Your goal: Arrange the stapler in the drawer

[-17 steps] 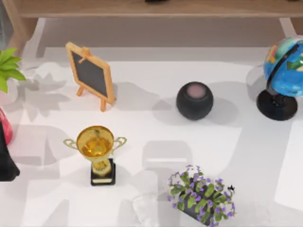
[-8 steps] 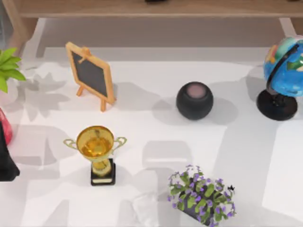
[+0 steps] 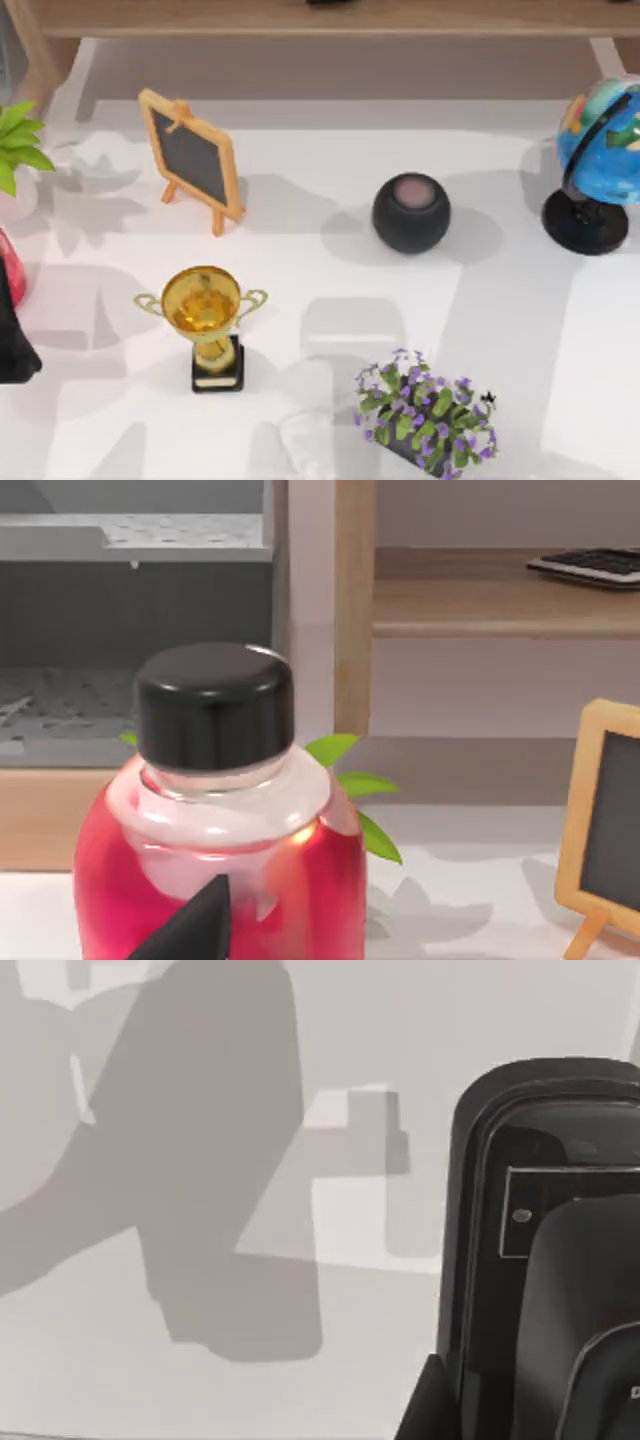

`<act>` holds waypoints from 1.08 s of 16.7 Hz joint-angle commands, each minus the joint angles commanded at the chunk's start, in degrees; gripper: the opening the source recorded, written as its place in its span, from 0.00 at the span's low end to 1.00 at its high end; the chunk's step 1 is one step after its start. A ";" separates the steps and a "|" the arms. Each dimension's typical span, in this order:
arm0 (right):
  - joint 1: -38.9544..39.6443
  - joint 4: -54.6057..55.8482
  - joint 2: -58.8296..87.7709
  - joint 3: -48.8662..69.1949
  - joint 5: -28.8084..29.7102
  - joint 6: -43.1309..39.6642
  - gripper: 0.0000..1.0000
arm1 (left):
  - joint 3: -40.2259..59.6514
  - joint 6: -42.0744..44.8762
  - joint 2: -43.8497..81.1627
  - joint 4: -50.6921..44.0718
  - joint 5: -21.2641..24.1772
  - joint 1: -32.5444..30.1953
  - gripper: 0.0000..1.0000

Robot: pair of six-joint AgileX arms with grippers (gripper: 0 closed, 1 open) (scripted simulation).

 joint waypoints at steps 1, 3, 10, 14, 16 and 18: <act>0.05 0.35 0.85 -0.76 -0.36 1.82 0.00 | 0.00 0.00 0.00 0.00 0.00 0.00 1.00; 0.32 0.92 2.65 -2.71 -0.79 5.72 0.00 | 0.00 0.00 0.00 0.00 0.00 0.00 1.00; 0.01 0.79 4.34 -4.58 -0.67 9.12 0.00 | 0.00 0.00 0.00 0.00 0.00 0.00 1.00; 0.01 0.79 4.34 -4.58 -0.67 9.12 0.30 | 0.00 0.00 0.00 0.00 0.00 0.00 1.00; 0.01 0.79 4.34 -4.58 -0.67 9.12 0.45 | 0.00 0.00 0.00 0.00 0.00 0.00 1.00; 0.01 0.79 4.34 -4.58 -0.67 9.12 0.60 | 0.00 0.00 0.00 0.00 0.00 0.00 1.00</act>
